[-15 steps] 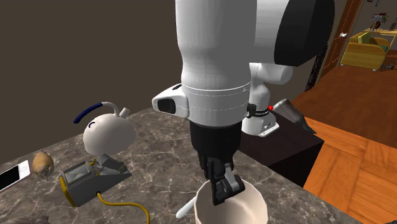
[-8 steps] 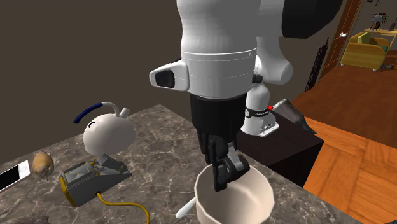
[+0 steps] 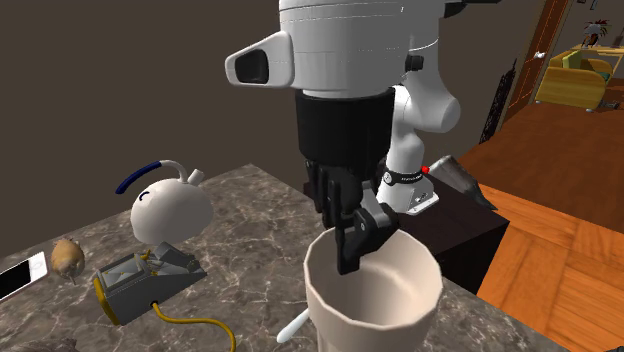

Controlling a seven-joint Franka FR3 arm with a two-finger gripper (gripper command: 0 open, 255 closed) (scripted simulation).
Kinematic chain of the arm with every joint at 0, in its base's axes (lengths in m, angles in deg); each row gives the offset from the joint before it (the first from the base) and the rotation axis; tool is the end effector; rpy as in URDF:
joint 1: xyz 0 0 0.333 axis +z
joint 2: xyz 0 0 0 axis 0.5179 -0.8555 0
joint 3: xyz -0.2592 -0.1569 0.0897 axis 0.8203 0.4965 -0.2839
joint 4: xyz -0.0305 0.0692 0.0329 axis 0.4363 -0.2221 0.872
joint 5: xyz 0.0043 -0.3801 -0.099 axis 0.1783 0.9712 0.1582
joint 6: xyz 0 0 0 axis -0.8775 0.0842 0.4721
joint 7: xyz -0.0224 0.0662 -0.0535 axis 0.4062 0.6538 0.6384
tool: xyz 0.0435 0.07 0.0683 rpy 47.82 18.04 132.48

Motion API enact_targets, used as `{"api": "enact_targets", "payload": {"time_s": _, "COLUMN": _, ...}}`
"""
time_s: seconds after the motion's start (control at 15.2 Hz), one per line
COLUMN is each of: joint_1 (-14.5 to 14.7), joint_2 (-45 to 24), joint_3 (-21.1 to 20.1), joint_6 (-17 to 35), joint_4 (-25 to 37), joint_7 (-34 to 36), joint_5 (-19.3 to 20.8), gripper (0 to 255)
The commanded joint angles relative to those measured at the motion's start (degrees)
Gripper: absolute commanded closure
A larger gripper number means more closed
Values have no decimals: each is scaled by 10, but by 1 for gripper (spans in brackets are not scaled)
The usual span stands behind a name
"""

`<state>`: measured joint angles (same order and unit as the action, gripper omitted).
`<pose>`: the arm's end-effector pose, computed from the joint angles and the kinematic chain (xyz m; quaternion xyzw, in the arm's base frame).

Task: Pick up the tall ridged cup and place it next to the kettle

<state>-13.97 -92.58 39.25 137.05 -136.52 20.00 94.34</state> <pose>0.5097 0.4140 0.5212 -0.9983 0.0484 0.0116 0.0309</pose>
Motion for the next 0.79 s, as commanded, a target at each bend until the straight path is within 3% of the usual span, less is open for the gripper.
{"api": "enact_targets", "payload": {"time_s": 0.0, "joint_1": 1, "joint_2": 0, "joint_3": 0, "joint_6": -15, "joint_4": 15, "joint_7": 0, "joint_5": 0, "gripper": 255}}
{"api": "enact_targets", "payload": {"time_s": 0.73, "joint_1": 16, "joint_2": -21, "joint_3": -2, "joint_6": -111, "joint_4": 131, "joint_7": 5, "joint_5": 9, "gripper": 255}}
